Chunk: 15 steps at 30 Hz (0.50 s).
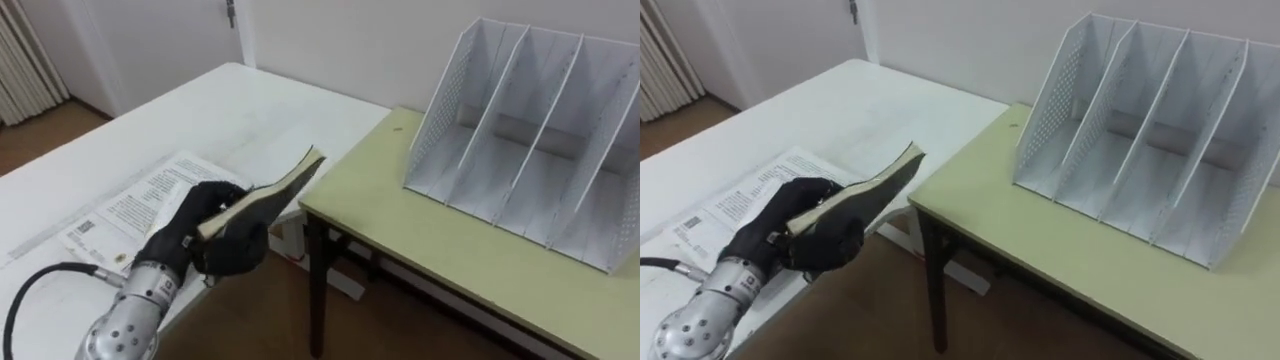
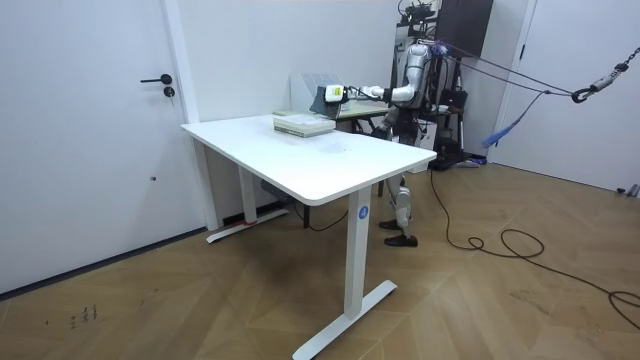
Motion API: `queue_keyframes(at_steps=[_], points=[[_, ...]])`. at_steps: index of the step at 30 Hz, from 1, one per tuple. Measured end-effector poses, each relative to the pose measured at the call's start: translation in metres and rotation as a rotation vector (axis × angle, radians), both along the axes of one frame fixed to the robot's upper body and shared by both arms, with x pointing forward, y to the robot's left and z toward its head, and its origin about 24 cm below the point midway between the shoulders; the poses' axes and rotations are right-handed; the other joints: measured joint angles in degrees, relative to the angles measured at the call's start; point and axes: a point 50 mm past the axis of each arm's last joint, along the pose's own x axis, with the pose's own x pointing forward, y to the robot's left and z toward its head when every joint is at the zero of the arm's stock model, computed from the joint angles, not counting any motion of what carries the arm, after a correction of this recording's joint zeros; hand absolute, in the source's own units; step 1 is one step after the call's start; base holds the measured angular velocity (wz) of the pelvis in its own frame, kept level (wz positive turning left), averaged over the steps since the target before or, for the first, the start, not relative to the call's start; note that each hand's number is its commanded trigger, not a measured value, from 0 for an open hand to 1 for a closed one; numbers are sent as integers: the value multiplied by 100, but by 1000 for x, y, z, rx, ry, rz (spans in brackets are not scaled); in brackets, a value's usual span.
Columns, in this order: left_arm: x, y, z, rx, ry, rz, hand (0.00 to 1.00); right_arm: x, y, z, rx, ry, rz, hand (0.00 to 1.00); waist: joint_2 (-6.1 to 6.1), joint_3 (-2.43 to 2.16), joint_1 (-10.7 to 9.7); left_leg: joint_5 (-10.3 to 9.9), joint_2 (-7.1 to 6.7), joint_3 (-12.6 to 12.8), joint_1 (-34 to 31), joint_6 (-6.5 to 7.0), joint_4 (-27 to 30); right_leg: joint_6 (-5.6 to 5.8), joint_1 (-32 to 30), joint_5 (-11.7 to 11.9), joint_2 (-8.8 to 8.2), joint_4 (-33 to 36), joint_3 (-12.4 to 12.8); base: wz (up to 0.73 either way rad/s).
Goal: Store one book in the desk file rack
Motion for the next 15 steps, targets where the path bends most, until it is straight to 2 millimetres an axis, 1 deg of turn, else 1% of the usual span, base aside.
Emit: queue_keyframes(at_steps=[1,2,3,5,6,8,9,11,12,13,14,15], points=[[0,-1,3,-48,-17,-12,100,6,4,4,19,-35,20,0,17,-4,24,0,0,-2,13,0,0,0,7,0,-3,4,-1,0],[0,-2,6,-91,-34,-26,100,14,7,8,34,-74,44,0,34,1,29,0,0,-3,7,0,0,0,2,0,-8,11,-11,0],[-1,-3,7,-109,-41,-35,100,17,9,10,43,-90,58,0,39,1,30,0,0,-4,1,0,0,0,-3,0,-9,13,-15,3],[-4,-2,10,-162,-50,-82,100,30,17,21,85,-161,120,0,45,1,54,0,11,-3,6,0,0,-2,6,0,-4,21,-22,2],[-6,-2,9,-191,-44,-89,100,35,20,25,96,-186,140,0,50,2,51,0,14,-3,11,-1,1,-3,8,0,-3,27,-24,0],[-13,-1,2,-287,-3,-116,100,51,30,41,147,-284,198,0,50,8,30,0,18,0,41,-1,12,-8,44,3,-2,26,-34,0],[-15,-1,-1,-309,9,-121,100,54,32,44,162,-302,205,0,52,10,28,0,18,0,54,-2,11,-8,55,4,-2,27,-34,0],[-22,2,-7,-425,47,-132,100,61,36,56,214,-362,211,0,63,39,29,-1,16,-6,80,-2,8,-8,81,3,-8,36,-33,0],[-23,4,-8,-453,50,-135,100,64,37,59,228,-379,214,0,64,49,31,-1,15,-10,73,-2,9,-8,72,3,-9,42,-34,0],[-25,7,-8,-501,54,-141,100,69,40,67,264,-418,221,0,64,63,69,-1,12,-10,52,-1,13,-9,22,-4,-9,95,-27,0],[-27,10,-8,-542,55,-151,100,73,44,75,308,-455,233,0,59,65,98,-1,10,-11,21,-1,18,-9,-16,-12,-10,116,-23,-3],[-28,11,-8,-563,53,-156,100,75,45,78,334,-473,236,0,52,70,109,-1,10,-12,14,-1,21,-9,-23,-13,-9,116,-23,0]])
